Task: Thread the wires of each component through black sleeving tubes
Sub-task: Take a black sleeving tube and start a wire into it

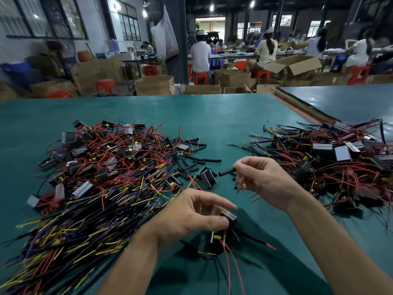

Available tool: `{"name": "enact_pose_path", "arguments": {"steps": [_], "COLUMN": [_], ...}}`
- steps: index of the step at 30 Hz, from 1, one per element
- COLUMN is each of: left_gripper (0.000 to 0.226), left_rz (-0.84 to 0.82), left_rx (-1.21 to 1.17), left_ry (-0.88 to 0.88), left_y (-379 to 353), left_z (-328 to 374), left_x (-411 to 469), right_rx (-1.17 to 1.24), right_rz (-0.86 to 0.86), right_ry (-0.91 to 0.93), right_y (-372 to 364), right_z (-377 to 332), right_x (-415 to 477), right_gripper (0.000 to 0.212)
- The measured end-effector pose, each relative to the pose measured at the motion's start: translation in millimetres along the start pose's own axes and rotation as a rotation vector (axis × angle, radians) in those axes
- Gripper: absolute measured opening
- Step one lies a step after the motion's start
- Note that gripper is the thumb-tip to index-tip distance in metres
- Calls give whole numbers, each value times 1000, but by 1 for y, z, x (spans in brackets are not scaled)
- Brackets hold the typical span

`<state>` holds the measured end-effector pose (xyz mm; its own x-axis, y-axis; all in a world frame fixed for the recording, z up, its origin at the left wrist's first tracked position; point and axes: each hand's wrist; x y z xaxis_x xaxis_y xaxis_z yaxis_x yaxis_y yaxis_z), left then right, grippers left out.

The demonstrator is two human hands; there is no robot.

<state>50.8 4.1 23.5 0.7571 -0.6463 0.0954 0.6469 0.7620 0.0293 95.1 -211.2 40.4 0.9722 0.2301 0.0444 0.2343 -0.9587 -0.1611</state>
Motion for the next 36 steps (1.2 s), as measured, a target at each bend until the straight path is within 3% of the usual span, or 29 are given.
{"name": "enact_pose_path", "arguments": {"steps": [4,7,14,23,30,36], "left_gripper": [29,19,32,38,33,24], "left_rz": [17,193,506,368,375,389], "left_rx": [129,89,15,-305,-99,-84], "left_ry": [-23,-42,23,69,14,-31], "left_y": [-8,-15,-9,-8,-6,-7], "left_z": [-1,-2,-4,1,-4,-5], "left_x": [2,8,15,13,14,14], "right_rx": [9,37,108,97,156,182], "right_rz": [42,65,0,-63,1,13], "right_ry": [-8,-17,13,64,96,116], "right_y": [1,3,-3,-10,-20,-23], "right_z": [-2,-3,-5,-3,-6,-5], "right_x": [-1,-2,-2,-5,-6,-5], "right_gripper": [8,11,16,33,17,16]}}
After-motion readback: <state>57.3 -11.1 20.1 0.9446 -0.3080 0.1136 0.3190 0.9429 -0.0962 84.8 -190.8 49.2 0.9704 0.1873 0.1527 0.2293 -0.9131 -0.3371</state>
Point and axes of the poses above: each hand's wrist, its own x-axis towards the middle knuckle, its own y-axis out of the back of the hand, z = x × y, and after that the axes turned 1 degree about -y, right-handed
